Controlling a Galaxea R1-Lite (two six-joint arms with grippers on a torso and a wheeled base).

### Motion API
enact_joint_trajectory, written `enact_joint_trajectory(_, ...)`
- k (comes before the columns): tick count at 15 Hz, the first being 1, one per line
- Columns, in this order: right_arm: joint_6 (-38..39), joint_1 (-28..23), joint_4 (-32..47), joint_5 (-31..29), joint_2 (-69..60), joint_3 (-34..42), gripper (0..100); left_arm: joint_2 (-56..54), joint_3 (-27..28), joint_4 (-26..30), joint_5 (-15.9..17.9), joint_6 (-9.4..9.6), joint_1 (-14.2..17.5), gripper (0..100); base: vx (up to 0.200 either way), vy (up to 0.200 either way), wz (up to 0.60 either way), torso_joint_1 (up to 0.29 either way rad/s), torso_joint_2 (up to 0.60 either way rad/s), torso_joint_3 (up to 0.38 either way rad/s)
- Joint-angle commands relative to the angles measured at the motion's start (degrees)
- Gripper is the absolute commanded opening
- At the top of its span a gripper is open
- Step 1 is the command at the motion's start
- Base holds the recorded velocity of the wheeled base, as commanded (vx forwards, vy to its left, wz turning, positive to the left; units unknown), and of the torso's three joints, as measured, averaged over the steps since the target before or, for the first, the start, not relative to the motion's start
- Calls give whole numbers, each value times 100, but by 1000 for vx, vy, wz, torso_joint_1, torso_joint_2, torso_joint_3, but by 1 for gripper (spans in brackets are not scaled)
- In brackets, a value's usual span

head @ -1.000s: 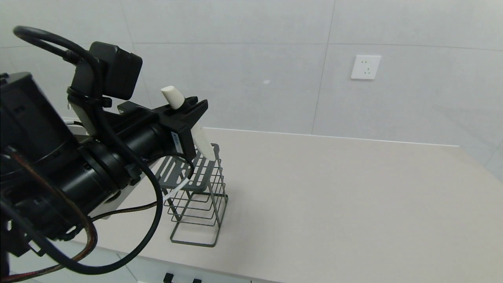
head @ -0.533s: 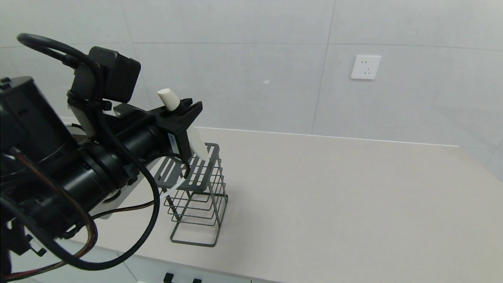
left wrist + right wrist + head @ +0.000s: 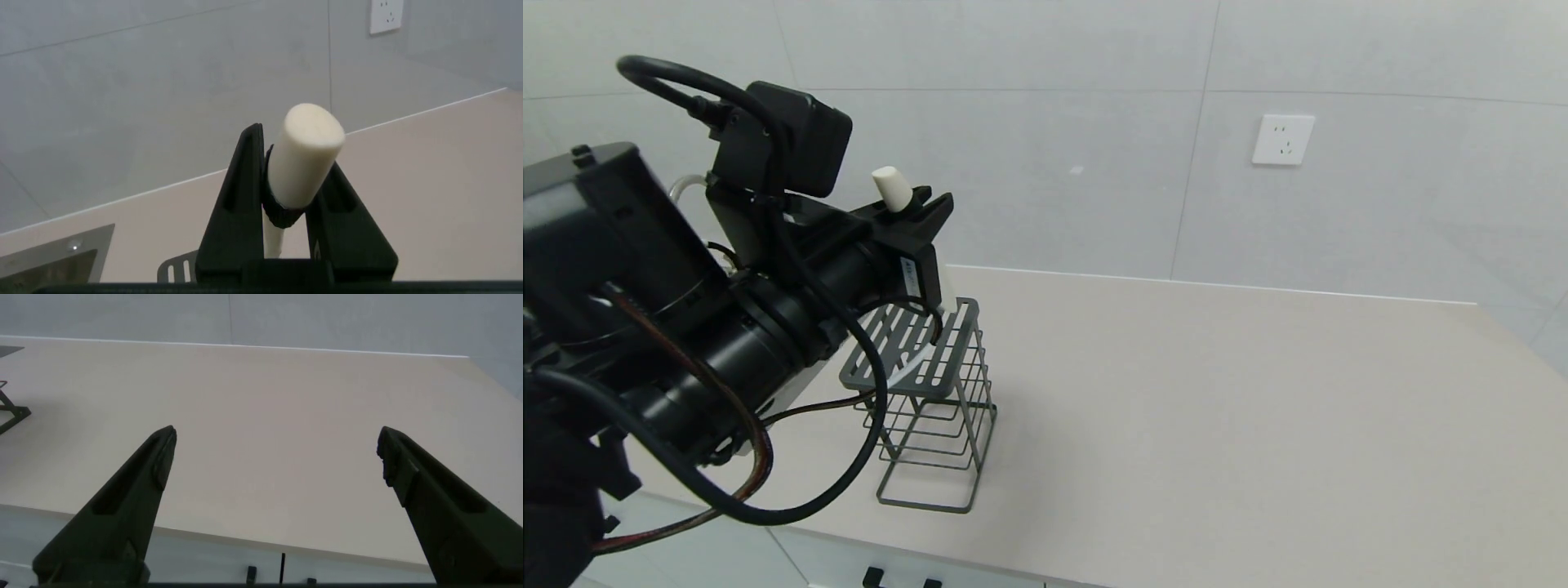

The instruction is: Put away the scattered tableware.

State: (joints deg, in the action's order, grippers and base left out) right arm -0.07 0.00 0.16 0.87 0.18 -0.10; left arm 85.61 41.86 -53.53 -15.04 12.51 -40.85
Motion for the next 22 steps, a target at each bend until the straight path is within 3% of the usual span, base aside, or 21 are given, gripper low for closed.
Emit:
enact_joint_trajectory(1, -1, 0, -7, 1, 8, 1, 100, 140, 6, 0, -7, -29, -11, 0, 0, 0, 0, 0, 0, 0)
enact_joint_trajectory(22, -1, 0, 2, 1, 8, 1, 100, 201, -222, 18, -60, -82, 68, 0, 0, 0, 0, 0, 0, 0)
